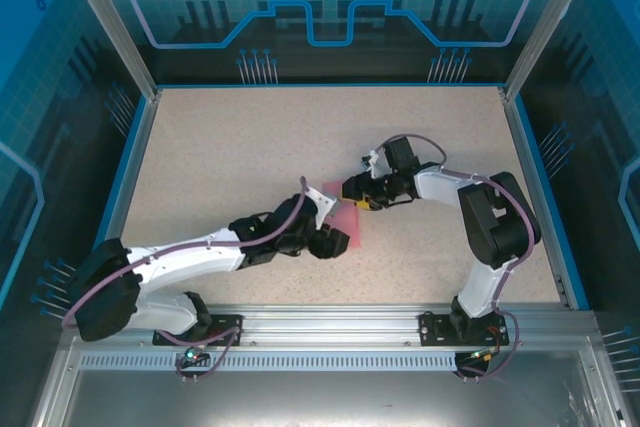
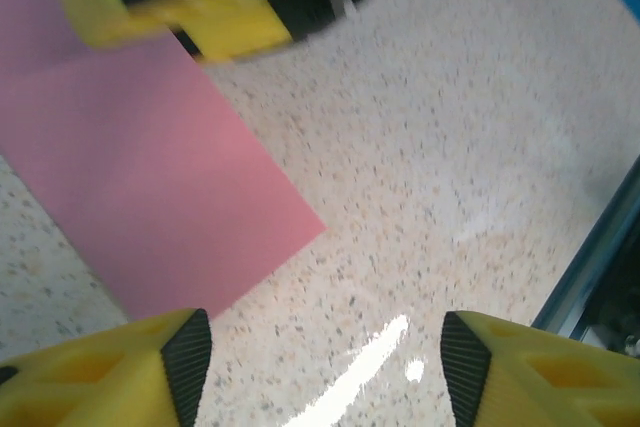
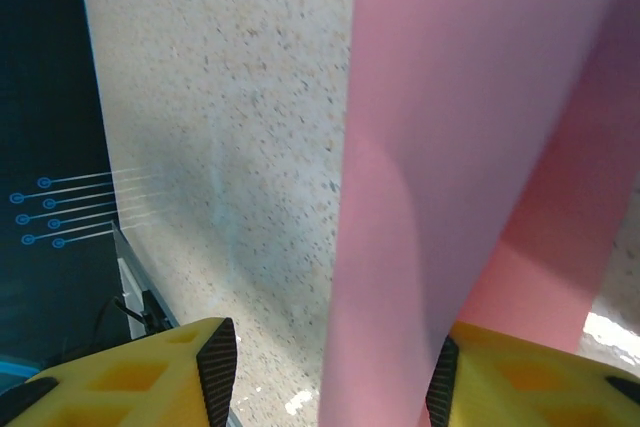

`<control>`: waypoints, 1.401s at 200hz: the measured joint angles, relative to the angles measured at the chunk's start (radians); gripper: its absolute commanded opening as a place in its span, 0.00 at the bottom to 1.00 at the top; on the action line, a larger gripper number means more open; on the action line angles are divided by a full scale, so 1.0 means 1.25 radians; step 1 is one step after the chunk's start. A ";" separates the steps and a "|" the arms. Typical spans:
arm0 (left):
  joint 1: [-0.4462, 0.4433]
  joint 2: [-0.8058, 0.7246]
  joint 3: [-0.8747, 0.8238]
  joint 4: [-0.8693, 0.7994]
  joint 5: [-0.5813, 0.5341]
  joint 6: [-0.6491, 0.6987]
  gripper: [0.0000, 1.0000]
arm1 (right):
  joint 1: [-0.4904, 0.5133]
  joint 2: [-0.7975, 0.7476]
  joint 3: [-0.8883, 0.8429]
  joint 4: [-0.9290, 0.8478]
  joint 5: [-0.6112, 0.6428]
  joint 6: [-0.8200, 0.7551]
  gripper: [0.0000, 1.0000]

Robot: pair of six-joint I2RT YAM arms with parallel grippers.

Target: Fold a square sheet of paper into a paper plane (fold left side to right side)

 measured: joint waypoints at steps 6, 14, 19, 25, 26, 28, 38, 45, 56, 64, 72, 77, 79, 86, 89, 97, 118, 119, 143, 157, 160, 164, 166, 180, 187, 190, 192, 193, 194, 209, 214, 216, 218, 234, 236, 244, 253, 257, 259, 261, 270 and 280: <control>-0.019 0.009 0.005 -0.007 -0.018 0.007 0.68 | -0.001 0.002 0.009 -0.005 -0.001 0.000 0.54; -0.044 0.028 0.017 -0.019 -0.042 0.015 0.68 | -0.002 0.005 0.019 -0.011 -0.001 0.000 0.54; -0.057 0.044 0.027 -0.024 -0.056 0.021 0.69 | -0.002 0.006 0.024 -0.013 -0.002 0.000 0.54; -0.071 0.066 0.041 -0.031 -0.075 0.026 0.69 | -0.002 0.007 0.029 -0.017 -0.003 -0.001 0.54; -0.073 0.068 0.043 -0.032 -0.077 0.026 0.69 | -0.002 0.007 0.030 -0.017 -0.003 -0.001 0.54; -0.077 0.075 0.048 -0.035 -0.082 0.026 0.70 | -0.002 0.007 0.031 -0.018 -0.003 -0.001 0.54; -0.092 0.112 0.072 -0.044 -0.110 0.031 0.71 | -0.002 0.007 0.032 -0.022 -0.003 -0.001 0.54; -0.101 0.138 0.089 -0.048 -0.130 0.036 0.72 | -0.002 0.007 0.033 -0.025 -0.003 -0.001 0.54; -0.112 0.172 0.114 -0.057 -0.158 0.041 0.74 | -0.002 0.007 0.033 -0.033 -0.004 -0.001 0.54; -0.120 0.199 0.132 -0.063 -0.181 0.044 0.76 | -0.002 0.007 0.033 -0.035 -0.004 -0.001 0.54; -0.127 0.221 0.148 -0.068 -0.202 0.046 0.77 | -0.002 0.007 0.033 -0.038 -0.005 -0.001 0.54; -0.132 0.236 0.159 -0.074 -0.215 0.047 0.77 | -0.002 0.007 0.033 -0.041 -0.005 -0.001 0.54; -0.135 0.242 0.164 -0.077 -0.223 0.047 0.77 | -0.002 0.007 0.033 -0.041 -0.005 -0.001 0.54; -0.142 0.262 0.181 -0.085 -0.244 0.047 0.78 | -0.002 0.007 0.033 -0.042 -0.005 -0.002 0.54; -0.145 0.270 0.187 -0.089 -0.250 0.047 0.78 | -0.002 0.007 0.033 -0.042 -0.005 -0.002 0.54; -0.151 0.291 0.207 -0.101 -0.274 0.046 0.78 | -0.002 0.007 0.033 -0.044 -0.005 -0.003 0.54; -0.164 0.348 0.261 -0.143 -0.345 0.046 0.78 | -0.002 0.008 0.033 -0.047 -0.005 -0.003 0.54; -0.165 0.352 0.265 -0.146 -0.350 0.046 0.78 | -0.002 0.008 0.033 -0.047 -0.005 -0.003 0.54; -0.171 0.413 0.319 -0.187 -0.419 0.046 0.78 | -0.002 0.009 0.033 -0.047 -0.005 -0.003 0.54; -0.172 0.437 0.338 -0.207 -0.449 0.046 0.77 | -0.002 0.010 0.033 -0.047 -0.005 -0.003 0.54; -0.172 0.442 0.341 -0.212 -0.457 0.046 0.77 | -0.002 0.010 0.033 -0.047 -0.005 -0.003 0.54; -0.172 0.446 0.344 -0.217 -0.463 0.046 0.76 | -0.002 0.011 0.033 -0.047 -0.005 -0.003 0.54; -0.172 0.448 0.346 -0.220 -0.468 0.046 0.76 | -0.002 0.011 0.033 -0.047 -0.005 -0.003 0.54; -0.173 0.460 0.356 -0.238 -0.494 0.046 0.71 | -0.002 0.012 0.033 -0.047 -0.005 -0.003 0.54; -0.173 0.462 0.357 -0.244 -0.503 0.047 0.67 | -0.002 0.013 0.033 -0.047 -0.005 -0.003 0.54; -0.174 0.463 0.357 -0.246 -0.507 0.048 0.66 | -0.002 0.013 0.033 -0.047 -0.005 -0.003 0.54; -0.174 0.463 0.357 -0.248 -0.509 0.045 0.65 | -0.002 0.013 0.033 -0.047 -0.005 -0.003 0.54; -0.174 0.463 0.357 -0.248 -0.510 0.045 0.64 | -0.002 0.013 0.033 -0.047 -0.005 -0.003 0.54; -0.174 0.463 0.357 -0.248 -0.511 0.046 0.64 | -0.002 0.013 0.033 -0.047 -0.005 -0.003 0.54; -0.175 0.463 0.357 -0.255 -0.519 0.052 0.52 | -0.002 0.015 0.033 -0.047 -0.005 -0.003 0.54; -0.175 0.463 0.357 -0.253 -0.519 0.048 0.48 | -0.002 0.016 0.033 -0.047 -0.005 -0.003 0.54; -0.175 0.463 0.357 -0.254 -0.519 0.054 0.47 | -0.002 0.016 0.033 -0.047 -0.005 -0.003 0.54; -0.176 0.463 0.357 -0.254 -0.519 0.054 0.46 | -0.002 0.016 0.033 -0.047 -0.005 -0.003 0.54; -0.176 0.462 0.356 -0.247 -0.517 0.055 0.36 | -0.002 0.018 0.033 -0.048 -0.005 -0.006 0.54; -0.176 0.462 0.355 -0.246 -0.516 0.062 0.35 | -0.002 0.018 0.033 -0.048 -0.005 -0.006 0.54; -0.176 0.461 0.351 -0.240 -0.512 0.063 0.30 | -0.002 0.019 0.033 -0.050 -0.005 -0.008 0.54; -0.176 0.457 0.345 -0.237 -0.509 0.061 0.25 | -0.002 0.019 0.033 -0.055 -0.005 -0.011 0.54; -0.176 0.455 0.343 -0.237 -0.506 0.067 0.22 | -0.002 0.019 0.033 -0.057 -0.005 -0.013 0.54; -0.176 0.454 0.342 -0.237 -0.506 0.063 0.21 | -0.002 0.019 0.033 -0.059 -0.004 -0.014 0.54; -0.176 0.453 0.341 -0.236 -0.505 0.065 0.20 | -0.002 0.019 0.033 -0.060 -0.004 -0.016 0.54; -0.176 0.449 0.338 -0.236 -0.500 0.068 0.14 | -0.002 0.019 0.033 -0.063 -0.003 -0.018 0.54; -0.176 0.445 0.335 -0.231 -0.497 0.062 0.09 | -0.002 0.019 0.033 -0.068 -0.002 -0.022 0.54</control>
